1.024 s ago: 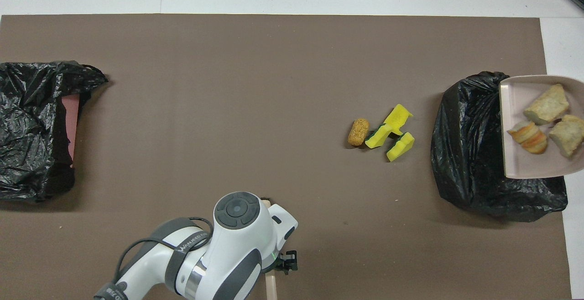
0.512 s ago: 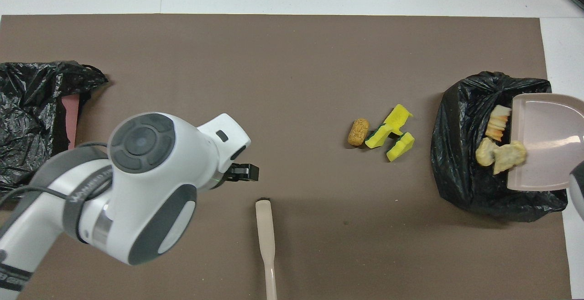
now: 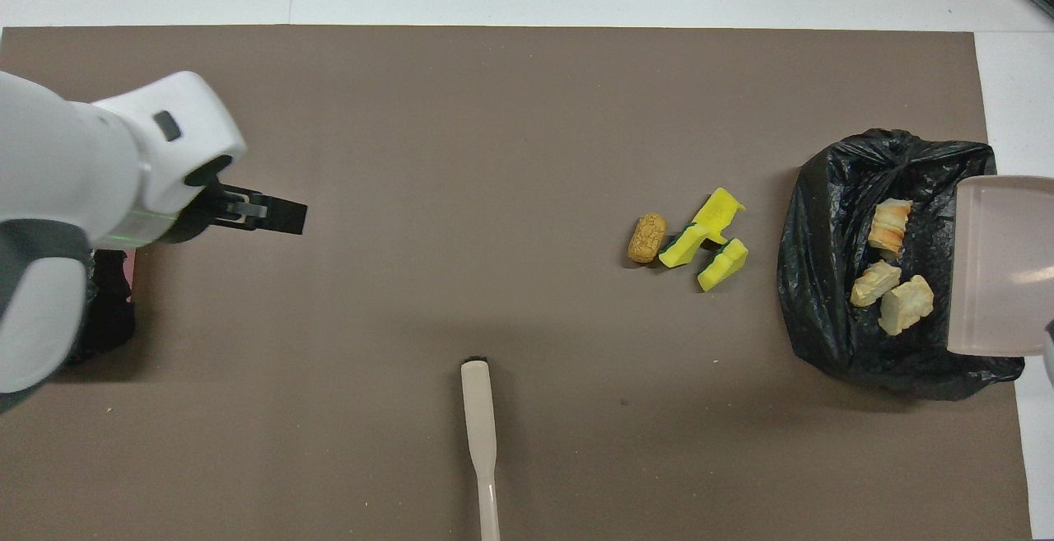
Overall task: Sweep and dump trash in bin
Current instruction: 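Tip the dustpan to dump bread while the left gripper releases the brush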
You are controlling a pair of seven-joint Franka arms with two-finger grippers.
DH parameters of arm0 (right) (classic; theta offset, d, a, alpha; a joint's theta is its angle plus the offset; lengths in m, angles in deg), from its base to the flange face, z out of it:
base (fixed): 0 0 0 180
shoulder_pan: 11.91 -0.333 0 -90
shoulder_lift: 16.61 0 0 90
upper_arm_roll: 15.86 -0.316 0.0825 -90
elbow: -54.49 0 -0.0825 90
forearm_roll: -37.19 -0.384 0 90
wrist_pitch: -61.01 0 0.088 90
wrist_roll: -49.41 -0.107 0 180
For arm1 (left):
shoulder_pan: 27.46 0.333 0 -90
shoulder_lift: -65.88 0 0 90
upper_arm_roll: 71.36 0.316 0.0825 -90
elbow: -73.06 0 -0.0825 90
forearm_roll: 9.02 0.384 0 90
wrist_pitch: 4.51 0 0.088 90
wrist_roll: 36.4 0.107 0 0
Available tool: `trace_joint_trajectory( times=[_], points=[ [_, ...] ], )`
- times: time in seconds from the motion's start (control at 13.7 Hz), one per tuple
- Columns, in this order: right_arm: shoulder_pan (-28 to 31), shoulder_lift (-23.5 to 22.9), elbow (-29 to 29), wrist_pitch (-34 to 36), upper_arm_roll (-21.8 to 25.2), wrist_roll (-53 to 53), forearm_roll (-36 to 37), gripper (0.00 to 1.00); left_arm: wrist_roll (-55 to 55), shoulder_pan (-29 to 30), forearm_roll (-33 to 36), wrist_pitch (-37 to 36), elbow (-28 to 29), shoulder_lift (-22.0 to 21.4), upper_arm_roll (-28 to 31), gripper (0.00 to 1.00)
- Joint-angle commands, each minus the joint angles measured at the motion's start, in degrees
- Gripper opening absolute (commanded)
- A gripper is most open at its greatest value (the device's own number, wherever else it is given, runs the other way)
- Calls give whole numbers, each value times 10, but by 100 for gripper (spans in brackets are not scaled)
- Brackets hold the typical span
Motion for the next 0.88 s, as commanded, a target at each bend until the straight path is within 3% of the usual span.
trace_joint_trajectory(
  times=[0.0,0.15,0.37,0.59,0.8],
  points=[
    [13,3,27,12,6,44,-90,0,59,43,10,-75,-62,4,-5,100],
    [13,0,27,2,11,55,-187,0,88,63,10,-91,-74,2,-2,100],
    [0,-1,21,-10,9,38,-258,0,88,72,7,-90,-73,0,-3,100],
    [-7,-30,18,-21,2,-15,-325,0,85,72,8,-90,-69,-11,-7,100],
    [-51,-53,19,-32,1,-132,-337,0,84,72,8,-90,-67,-11,-7,100]
  ],
)
